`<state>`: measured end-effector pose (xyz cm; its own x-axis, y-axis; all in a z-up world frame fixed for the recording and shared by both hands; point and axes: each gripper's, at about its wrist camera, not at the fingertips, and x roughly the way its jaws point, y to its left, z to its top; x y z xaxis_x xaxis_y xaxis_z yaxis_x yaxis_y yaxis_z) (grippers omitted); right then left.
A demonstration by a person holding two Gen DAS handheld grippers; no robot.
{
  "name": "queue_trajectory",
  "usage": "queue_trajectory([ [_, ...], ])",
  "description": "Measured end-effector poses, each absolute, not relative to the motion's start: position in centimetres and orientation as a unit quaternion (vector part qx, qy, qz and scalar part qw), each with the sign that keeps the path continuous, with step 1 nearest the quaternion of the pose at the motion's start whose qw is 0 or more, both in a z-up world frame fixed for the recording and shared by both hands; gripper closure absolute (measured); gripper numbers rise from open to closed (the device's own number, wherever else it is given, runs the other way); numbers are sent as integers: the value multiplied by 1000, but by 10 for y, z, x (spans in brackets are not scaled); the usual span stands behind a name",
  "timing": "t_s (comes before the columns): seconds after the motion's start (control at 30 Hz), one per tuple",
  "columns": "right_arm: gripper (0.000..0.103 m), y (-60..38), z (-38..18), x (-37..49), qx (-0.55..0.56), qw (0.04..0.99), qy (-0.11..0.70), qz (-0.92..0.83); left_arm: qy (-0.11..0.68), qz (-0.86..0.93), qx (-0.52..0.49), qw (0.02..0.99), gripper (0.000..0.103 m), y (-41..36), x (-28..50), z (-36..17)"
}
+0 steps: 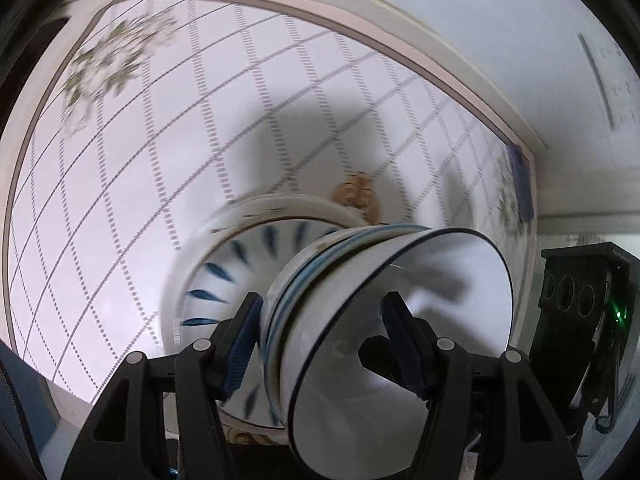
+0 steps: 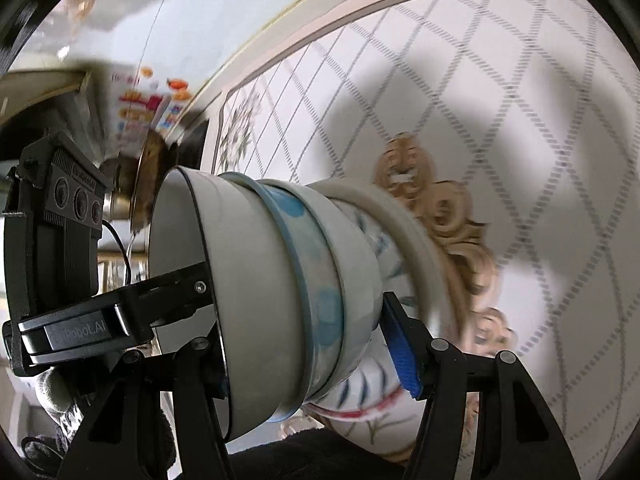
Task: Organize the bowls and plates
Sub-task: 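Lift the bowl stack with both grippers over the plate stack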
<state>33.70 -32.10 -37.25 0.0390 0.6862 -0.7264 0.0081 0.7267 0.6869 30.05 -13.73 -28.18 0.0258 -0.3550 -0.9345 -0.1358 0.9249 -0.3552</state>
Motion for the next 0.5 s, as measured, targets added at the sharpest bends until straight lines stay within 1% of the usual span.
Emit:
queue_trajectory([
  [0.2, 40, -291, -386, 333, 245, 657, 660, 270, 695, -60, -196, 690, 44, -117, 295, -297],
  [0.5, 40, -273, -397, 334, 228, 658, 668, 261, 698, -64, -189, 688, 44, -119, 292, -307],
])
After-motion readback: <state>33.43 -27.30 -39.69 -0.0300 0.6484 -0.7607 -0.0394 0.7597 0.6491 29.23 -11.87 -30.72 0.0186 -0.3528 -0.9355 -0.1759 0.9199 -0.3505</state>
